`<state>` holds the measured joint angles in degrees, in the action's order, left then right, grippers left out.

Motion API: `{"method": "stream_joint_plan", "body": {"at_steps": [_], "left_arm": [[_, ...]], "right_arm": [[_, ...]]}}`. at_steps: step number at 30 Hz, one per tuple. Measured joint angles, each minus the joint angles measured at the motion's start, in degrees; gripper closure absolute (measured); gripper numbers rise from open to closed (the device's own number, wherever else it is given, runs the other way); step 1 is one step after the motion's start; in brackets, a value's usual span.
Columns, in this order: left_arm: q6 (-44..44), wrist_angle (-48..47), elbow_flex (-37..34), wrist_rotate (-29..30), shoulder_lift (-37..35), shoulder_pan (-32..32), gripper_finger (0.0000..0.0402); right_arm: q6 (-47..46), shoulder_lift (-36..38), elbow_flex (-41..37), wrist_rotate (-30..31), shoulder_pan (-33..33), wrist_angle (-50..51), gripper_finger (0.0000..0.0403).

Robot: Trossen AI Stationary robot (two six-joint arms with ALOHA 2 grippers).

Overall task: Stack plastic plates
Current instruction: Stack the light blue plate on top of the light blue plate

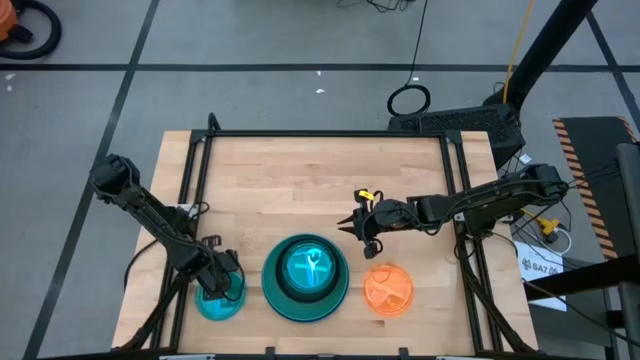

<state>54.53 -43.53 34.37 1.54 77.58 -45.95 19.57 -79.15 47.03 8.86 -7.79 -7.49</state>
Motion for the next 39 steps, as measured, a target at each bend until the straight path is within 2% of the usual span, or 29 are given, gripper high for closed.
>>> {"method": "stream_joint_plan", "body": {"at_steps": [14, 24, 39], "left_arm": [[0.0, 0.0, 0.0, 0.0, 0.0, 0.0, 0.0329], [0.7, -0.3, 0.1, 0.0, -0.1, 0.0, 0.0395], [-0.7, -7.6, 6.0, 0.2, 0.0, 0.0, 0.0395]], "right_arm": [[0.0, 0.0, 0.0, 0.0, 0.0, 0.0, 0.0349], [0.0, 0.0, 0.0, 0.0, 0.0, 0.0, 0.0349], [0.0, 0.0, 0.0, 0.0, 0.0, 0.0, 0.0349]]}}
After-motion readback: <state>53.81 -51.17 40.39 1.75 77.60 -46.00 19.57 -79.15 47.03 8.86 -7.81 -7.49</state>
